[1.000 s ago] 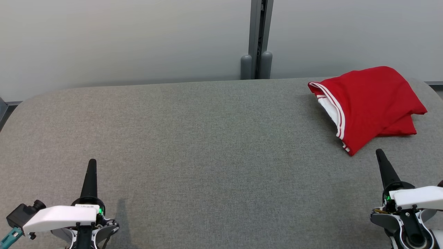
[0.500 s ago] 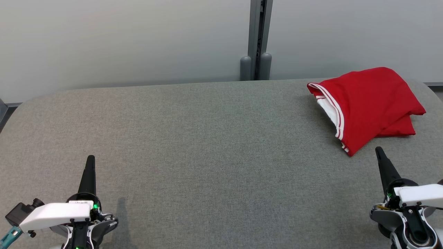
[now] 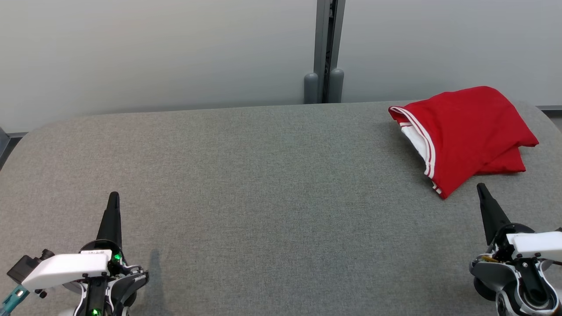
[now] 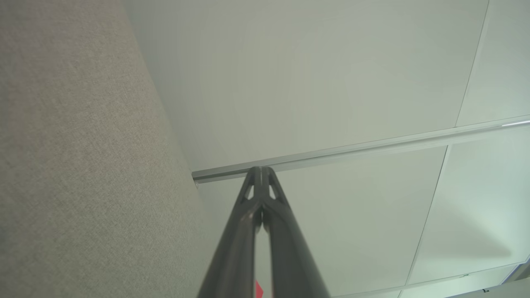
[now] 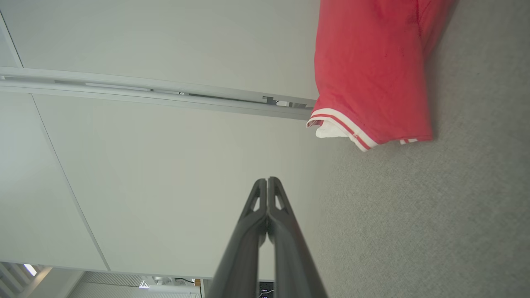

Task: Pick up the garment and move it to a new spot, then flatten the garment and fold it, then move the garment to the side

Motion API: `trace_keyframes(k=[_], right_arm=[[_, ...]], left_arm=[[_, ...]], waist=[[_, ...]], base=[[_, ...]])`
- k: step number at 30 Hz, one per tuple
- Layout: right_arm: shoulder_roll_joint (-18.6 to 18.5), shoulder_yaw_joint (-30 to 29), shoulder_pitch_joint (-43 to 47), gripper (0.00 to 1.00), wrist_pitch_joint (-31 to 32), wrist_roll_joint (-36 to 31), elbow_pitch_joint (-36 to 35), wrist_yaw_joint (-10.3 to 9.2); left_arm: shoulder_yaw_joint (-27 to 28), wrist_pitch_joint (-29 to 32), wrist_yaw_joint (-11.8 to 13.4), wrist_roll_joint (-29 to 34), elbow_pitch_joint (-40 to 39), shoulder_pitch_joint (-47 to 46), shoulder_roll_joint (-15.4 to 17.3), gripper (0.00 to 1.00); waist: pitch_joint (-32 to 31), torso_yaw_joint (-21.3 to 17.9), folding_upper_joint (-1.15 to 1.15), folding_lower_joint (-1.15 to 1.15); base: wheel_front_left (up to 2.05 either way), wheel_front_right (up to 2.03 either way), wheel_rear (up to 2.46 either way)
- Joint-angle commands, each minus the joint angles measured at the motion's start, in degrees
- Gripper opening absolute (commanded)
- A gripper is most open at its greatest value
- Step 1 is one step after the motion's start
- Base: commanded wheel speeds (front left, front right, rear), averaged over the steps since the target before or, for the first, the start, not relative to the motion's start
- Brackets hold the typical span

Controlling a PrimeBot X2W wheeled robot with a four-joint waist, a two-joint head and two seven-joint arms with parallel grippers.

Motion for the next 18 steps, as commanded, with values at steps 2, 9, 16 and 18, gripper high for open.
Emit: trace_keyframes(k=[2,9,16,18], right_arm=[[0.01,-0.36,-0.72,0.0,0.74,1.66,0.1,0.12],[0.16,-0.82,-1.11,0.0,1.6,3.98,0.58,0.12],[0.22,-1.08,-1.04,0.0,2.03,5.31,0.84,0.12],[0.22,-1.08,-1.04,0.0,2.03,5.3,0.84,0.12]], left_arm=[[0.34,0.48,-0.35,-1.79,-0.1,-0.91,0.24,0.0],[0.49,1.09,-0.4,-4.36,0.01,-1.31,0.24,0.0],[0.56,1.4,-0.44,-5.66,0.07,-1.53,0.23,0.0],[0.56,1.4,-0.44,-5.66,0.07,-1.53,0.23,0.0]], waist=[[-0.06,-0.02,0.0,0.0],[-0.2,-0.07,0.0,0.0],[-0.29,-0.1,0.0,0.0],[-0.29,-0.1,0.0,0.0]], base=[[0.0,0.0,0.0],[0.0,0.0,0.0],[0.0,0.0,0.0],[0.0,0.0,0.0]])
